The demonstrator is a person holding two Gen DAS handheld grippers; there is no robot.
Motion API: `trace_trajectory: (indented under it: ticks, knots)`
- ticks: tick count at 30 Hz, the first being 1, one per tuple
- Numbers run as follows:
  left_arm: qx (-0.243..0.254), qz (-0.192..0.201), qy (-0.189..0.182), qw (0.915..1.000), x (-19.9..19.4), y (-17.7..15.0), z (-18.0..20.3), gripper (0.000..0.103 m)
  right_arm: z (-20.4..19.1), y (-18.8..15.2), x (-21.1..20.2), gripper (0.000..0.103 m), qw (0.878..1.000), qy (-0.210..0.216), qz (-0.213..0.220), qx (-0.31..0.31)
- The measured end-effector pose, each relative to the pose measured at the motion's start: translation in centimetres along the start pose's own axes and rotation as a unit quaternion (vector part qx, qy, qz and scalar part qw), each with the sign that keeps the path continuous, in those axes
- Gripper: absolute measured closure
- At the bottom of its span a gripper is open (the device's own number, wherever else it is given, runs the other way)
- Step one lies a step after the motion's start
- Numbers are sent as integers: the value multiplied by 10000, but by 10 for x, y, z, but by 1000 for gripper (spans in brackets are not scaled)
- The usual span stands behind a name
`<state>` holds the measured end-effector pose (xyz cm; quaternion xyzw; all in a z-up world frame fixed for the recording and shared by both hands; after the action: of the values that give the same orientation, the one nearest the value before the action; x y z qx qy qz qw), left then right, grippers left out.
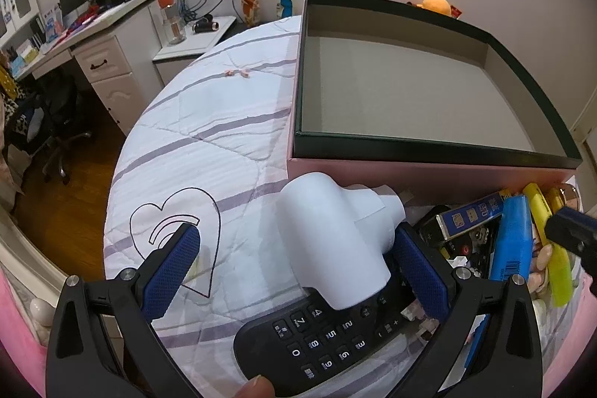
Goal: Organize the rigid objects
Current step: 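Reach the left tool to the white plug adapter while the right tool grasps the yellow highlighter, then grasp the white plug adapter with the left tool while the right tool lifts the highlighter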
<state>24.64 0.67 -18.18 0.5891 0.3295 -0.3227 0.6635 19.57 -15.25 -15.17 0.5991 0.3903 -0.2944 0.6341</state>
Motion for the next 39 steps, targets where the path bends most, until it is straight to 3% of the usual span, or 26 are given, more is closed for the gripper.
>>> trace_trajectory:
  ticks: [5,13,16,21,37,39]
  knots:
    - [-2,-18,-38,10000,2,0,0,0,7,5,21,77,9991,-248,-316,-165]
    - [-55,-55,-205,9998,8,4,1,1,-1,2,15,79,9997,87,-146,-196]
    - [-107,-129,-437,9989,10,5,6,9,-1,0,11,79,9997,212,-10,-120]
    - [-63,-126,-697,9975,7,3,18,38,-1,0,0,80,9989,399,216,111]
    - [-232,281,-740,9966,-34,12,-1,38,-9,19,-28,80,9928,860,777,305]
    - [-223,342,-761,9963,-42,16,-2,43,-10,20,-32,80,9915,935,842,342]
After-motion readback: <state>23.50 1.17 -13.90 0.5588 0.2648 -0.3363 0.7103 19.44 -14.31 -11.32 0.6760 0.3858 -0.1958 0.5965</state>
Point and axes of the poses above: each gripper's, at about its wrist camera, not at the fingertips, and x roughly the way its jaws point, z to its right, y to its top, the point moved 10 cm from there along x, roughly the way its jaws point, and after that the axes turned 9 degrees about -x, right-handed, at the moved point
